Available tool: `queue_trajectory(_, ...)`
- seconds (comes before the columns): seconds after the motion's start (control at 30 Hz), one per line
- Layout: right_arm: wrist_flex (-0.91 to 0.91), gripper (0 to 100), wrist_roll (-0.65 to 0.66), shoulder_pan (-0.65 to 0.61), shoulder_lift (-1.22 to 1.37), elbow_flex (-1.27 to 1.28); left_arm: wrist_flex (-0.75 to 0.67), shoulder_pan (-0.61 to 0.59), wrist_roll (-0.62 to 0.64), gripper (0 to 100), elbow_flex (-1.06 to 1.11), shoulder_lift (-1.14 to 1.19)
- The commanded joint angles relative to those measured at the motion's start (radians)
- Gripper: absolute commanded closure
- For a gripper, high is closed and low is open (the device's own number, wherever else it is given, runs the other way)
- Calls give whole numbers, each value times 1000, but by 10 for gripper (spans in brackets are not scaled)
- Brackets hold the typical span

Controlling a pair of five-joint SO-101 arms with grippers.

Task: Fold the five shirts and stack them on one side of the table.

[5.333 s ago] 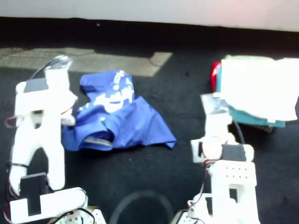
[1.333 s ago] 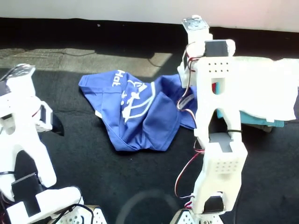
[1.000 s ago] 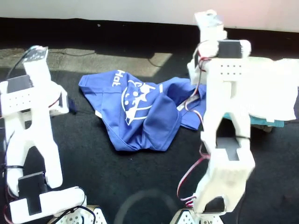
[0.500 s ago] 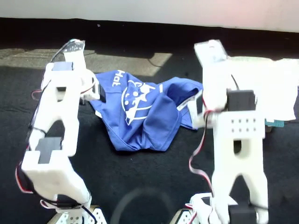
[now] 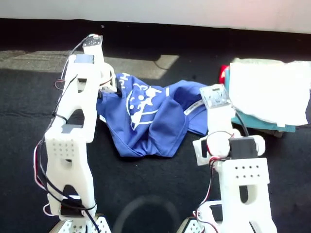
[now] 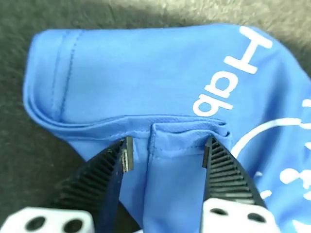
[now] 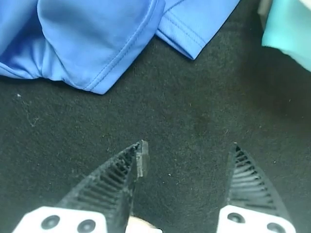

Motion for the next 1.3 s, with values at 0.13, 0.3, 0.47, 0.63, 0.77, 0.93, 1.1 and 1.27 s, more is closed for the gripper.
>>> queue_trajectory(0.13,-93,741,-3,-5,-33,99,118,15,5,887,-211,58)
queue_trajectory(0.3,-170,741,-3,-5,-33,174,190,12,2,990,-306,58)
queue_trajectory(0.47,-182,741,-3,-5,-33,191,279,10,2,987,-394,56)
queue_trajectory(0.63,-220,741,-11,-5,-28,191,436,-21,2,992,-503,54)
queue_trajectory(0.77,-249,740,-11,-5,-21,182,477,-131,2,992,-547,31)
queue_trajectory(0.93,-252,739,-12,-8,125,125,479,-305,-31,992,-438,-110)
queue_trajectory(1.1,-252,738,-66,-38,320,-36,479,-478,-103,992,-197,-298)
queue_trajectory(1.27,-246,738,-86,-211,464,-174,479,-595,-157,992,-42,-400)
